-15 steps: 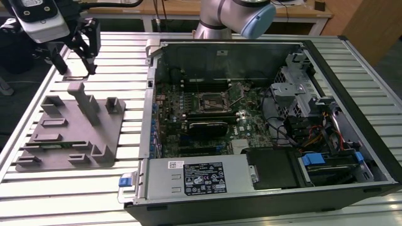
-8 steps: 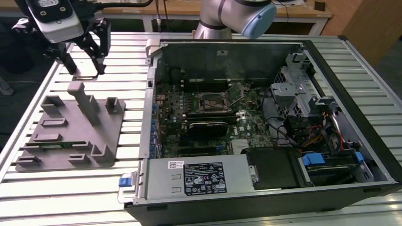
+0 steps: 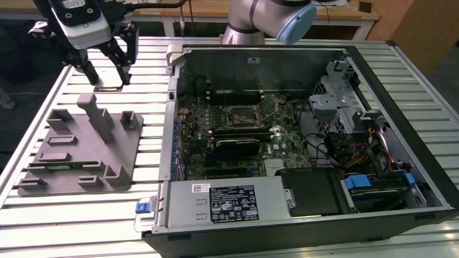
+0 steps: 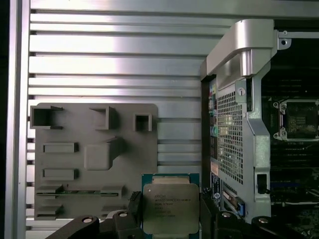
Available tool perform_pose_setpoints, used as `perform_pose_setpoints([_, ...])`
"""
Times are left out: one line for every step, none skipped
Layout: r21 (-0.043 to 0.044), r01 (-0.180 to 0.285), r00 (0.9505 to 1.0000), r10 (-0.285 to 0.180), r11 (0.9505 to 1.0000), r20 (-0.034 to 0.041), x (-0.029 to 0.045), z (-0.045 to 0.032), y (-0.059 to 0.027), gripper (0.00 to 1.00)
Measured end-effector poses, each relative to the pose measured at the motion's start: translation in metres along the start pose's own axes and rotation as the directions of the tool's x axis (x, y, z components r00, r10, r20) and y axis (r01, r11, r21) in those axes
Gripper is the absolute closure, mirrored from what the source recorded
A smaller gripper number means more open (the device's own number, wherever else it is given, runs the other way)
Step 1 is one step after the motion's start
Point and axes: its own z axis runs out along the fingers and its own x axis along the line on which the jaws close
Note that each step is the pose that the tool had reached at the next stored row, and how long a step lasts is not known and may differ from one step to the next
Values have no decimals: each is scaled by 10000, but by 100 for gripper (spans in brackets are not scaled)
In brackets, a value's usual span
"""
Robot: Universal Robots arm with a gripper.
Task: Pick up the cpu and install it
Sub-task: 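Pick up the cpu and move it towards the insertion slot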
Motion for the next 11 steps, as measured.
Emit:
perform_pose_setpoints([0,0,10000,0,10000,0,-23,0,1,45])
perform_pose_setpoints([-1,0,10000,0,10000,1,-45,2,0,45])
perform_pose_setpoints([-1,0,10000,0,10000,0,-68,3,1,45])
perform_pose_setpoints([0,1,10000,-1,10000,0,-90,3,1,45])
perform_pose_setpoints([0,0,10000,0,10000,0,-112,4,1,45])
perform_pose_setpoints([0,0,10000,0,10000,-1,-136,5,1,45])
perform_pose_setpoints([-1,0,10000,0,10000,0,-159,6,1,45])
perform_pose_setpoints([0,0,10000,0,10000,0,-181,6,1,45])
perform_pose_setpoints([0,-1,10000,1,10000,-1,-203,7,2,45])
perform_pose_setpoints([0,-1,10000,1,10000,-1,-224,7,2,45])
perform_pose_setpoints([0,0,10000,0,10000,-1,-246,8,2,45])
